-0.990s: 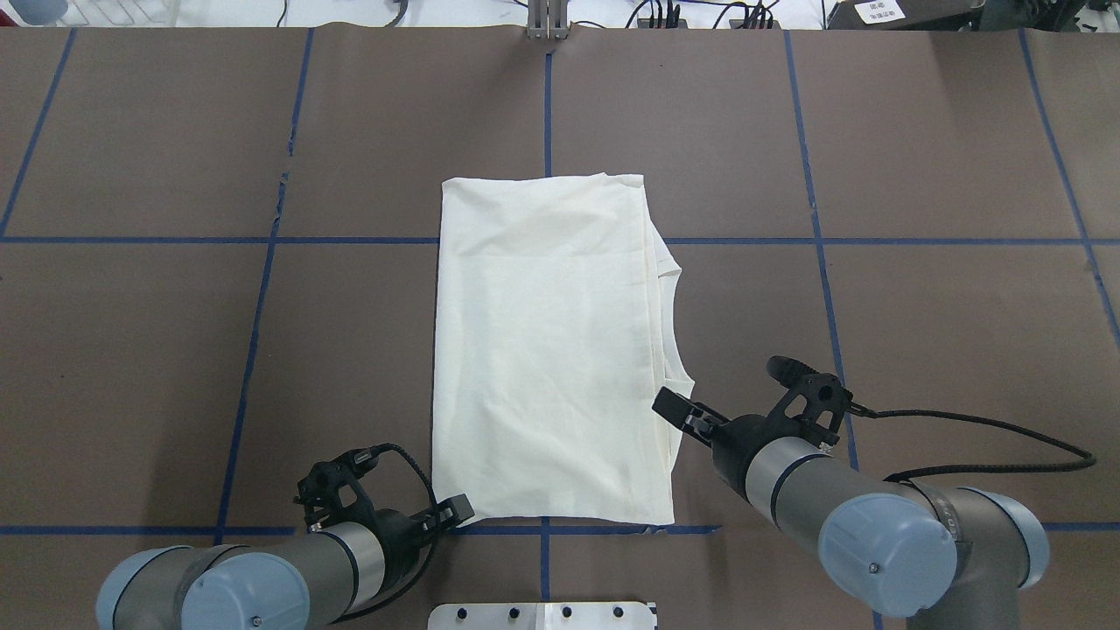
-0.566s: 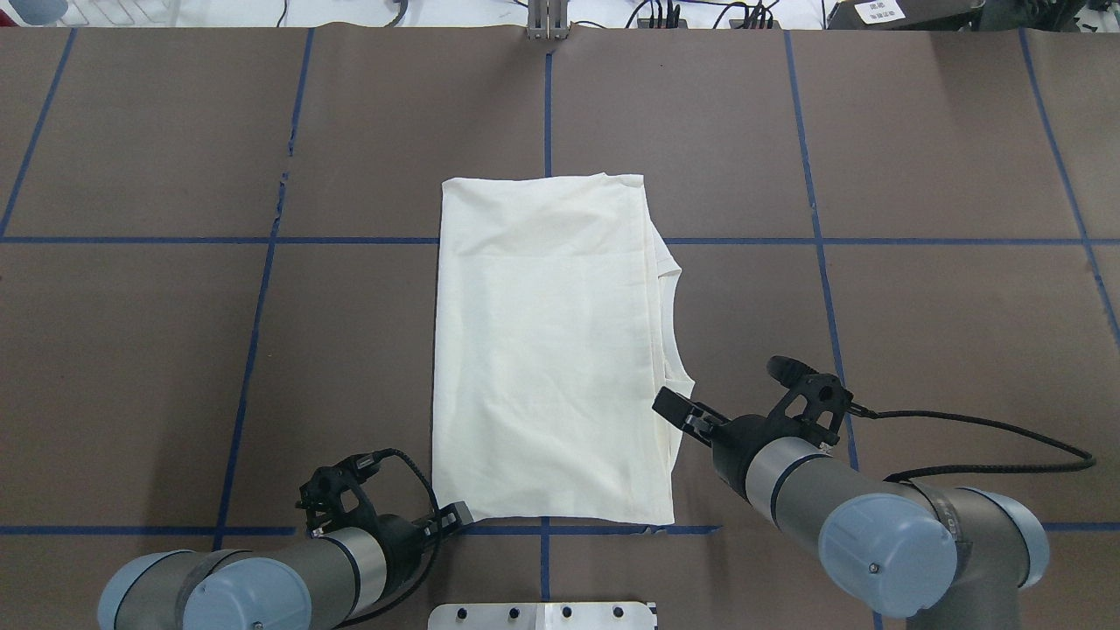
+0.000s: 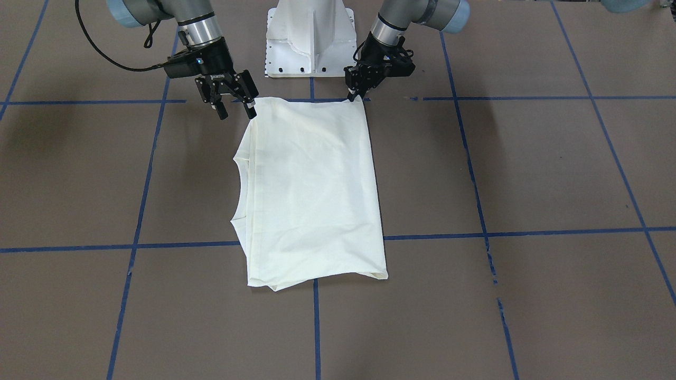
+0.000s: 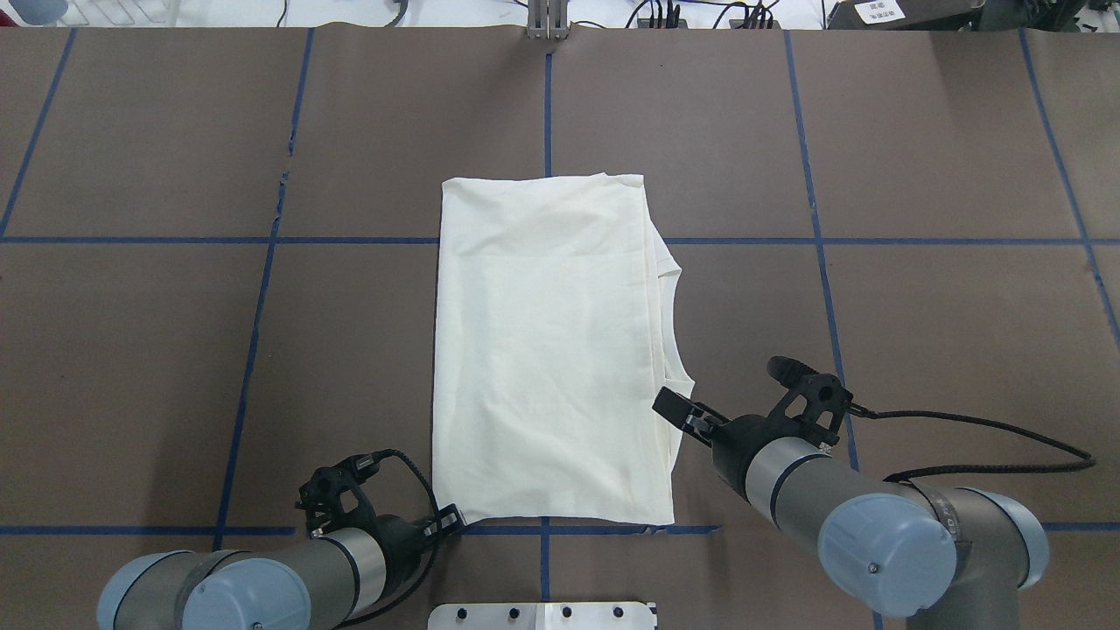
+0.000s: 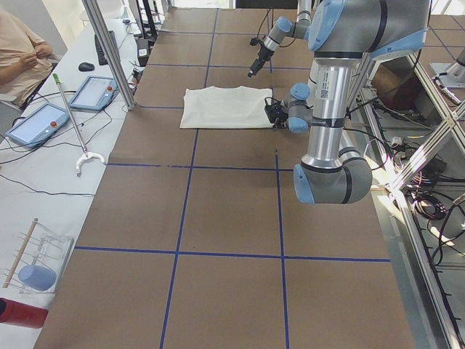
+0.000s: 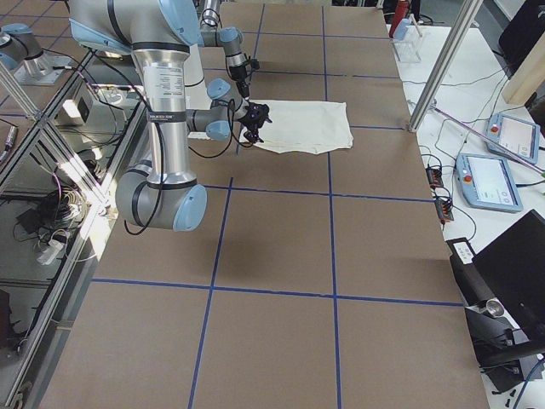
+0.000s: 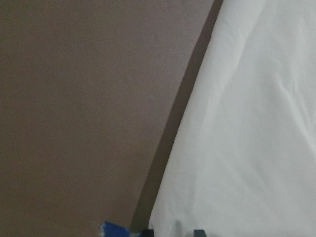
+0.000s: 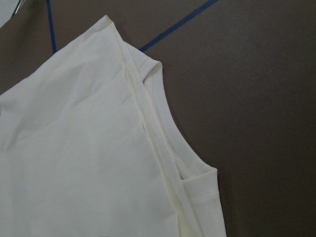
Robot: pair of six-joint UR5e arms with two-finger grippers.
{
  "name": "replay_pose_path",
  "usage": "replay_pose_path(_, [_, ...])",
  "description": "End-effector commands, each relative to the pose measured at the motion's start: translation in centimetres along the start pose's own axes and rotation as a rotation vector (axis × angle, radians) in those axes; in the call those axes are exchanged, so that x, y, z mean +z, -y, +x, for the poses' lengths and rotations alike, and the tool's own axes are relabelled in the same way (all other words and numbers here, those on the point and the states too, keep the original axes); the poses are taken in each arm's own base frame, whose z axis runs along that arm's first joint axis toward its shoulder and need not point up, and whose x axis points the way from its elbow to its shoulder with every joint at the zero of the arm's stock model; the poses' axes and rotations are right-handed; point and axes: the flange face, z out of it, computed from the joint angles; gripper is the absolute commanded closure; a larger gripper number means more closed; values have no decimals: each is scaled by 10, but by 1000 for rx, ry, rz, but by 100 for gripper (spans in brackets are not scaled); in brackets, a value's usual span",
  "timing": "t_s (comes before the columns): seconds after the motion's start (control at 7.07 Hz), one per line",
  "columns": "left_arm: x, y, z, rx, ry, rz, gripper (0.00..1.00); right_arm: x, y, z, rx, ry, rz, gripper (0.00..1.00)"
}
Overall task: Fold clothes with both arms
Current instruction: 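Hold both grippers at the near corners of the folded shirt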
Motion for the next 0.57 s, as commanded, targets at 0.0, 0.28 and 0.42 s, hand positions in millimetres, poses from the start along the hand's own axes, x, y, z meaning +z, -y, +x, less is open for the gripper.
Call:
replay_pose_path(0.0, [-2, 1, 3, -1, -13, 17, 100, 6, -4, 2, 13, -9, 2, 4])
replay_pose_path(0.28, [-4, 1, 4, -1, -14, 17, 100, 2, -6, -8, 39, 7, -4, 9])
replay_pose_path(0.42, [-5, 1, 5, -2, -17, 15, 100, 2, -8, -13, 55, -15, 4, 14])
